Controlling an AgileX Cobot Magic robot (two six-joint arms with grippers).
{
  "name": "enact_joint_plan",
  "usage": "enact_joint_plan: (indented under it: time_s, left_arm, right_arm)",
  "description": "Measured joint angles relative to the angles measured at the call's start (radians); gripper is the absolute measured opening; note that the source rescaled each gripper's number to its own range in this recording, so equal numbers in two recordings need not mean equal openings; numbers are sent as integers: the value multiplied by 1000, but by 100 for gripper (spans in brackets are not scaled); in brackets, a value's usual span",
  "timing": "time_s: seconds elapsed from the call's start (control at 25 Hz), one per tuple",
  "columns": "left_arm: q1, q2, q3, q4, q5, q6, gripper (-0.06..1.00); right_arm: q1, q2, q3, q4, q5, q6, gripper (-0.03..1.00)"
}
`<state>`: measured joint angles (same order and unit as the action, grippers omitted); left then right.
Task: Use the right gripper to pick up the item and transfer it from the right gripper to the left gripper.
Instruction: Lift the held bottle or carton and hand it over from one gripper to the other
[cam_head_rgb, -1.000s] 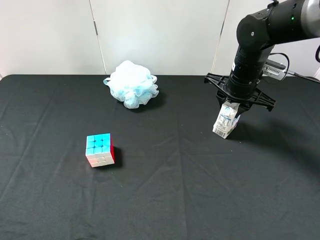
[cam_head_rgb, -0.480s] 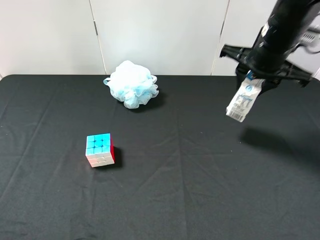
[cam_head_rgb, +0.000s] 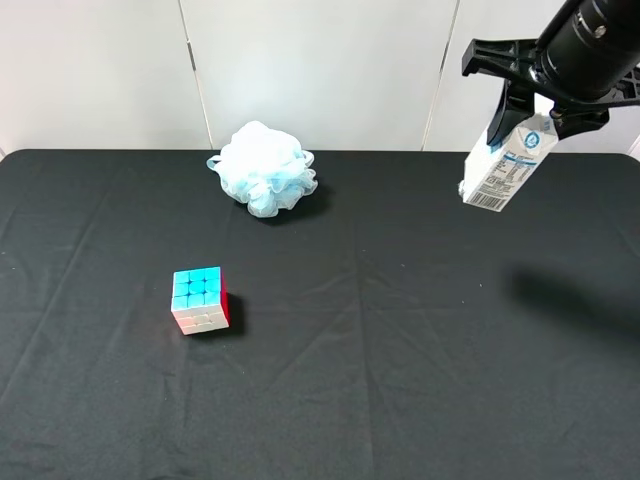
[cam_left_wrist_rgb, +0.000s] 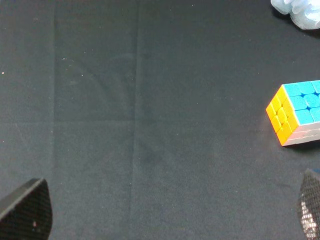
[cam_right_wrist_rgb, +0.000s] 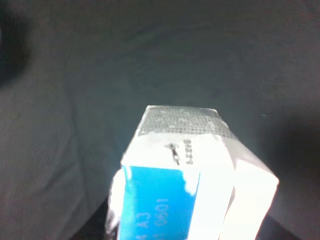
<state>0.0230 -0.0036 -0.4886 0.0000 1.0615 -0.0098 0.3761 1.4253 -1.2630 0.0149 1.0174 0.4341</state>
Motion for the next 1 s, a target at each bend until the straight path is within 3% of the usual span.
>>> enact_joint_plan:
  time_s: [0.28, 0.48, 0.68, 1.0]
  left_arm:
    - [0, 0, 0, 0, 0, 0, 97]
    - [0, 0, 0, 0, 0, 0, 97]
    - [0, 0, 0, 0, 0, 0, 97]
    - [0, 0, 0, 0, 0, 0, 97]
  right_arm:
    - [0, -12, 1, 257, 63, -511, 3]
    - [1, -15, 2, 430, 124, -766, 3]
    - [1, -15, 2, 541, 164, -871, 3]
    - [1, -15, 2, 545, 203, -1010, 3]
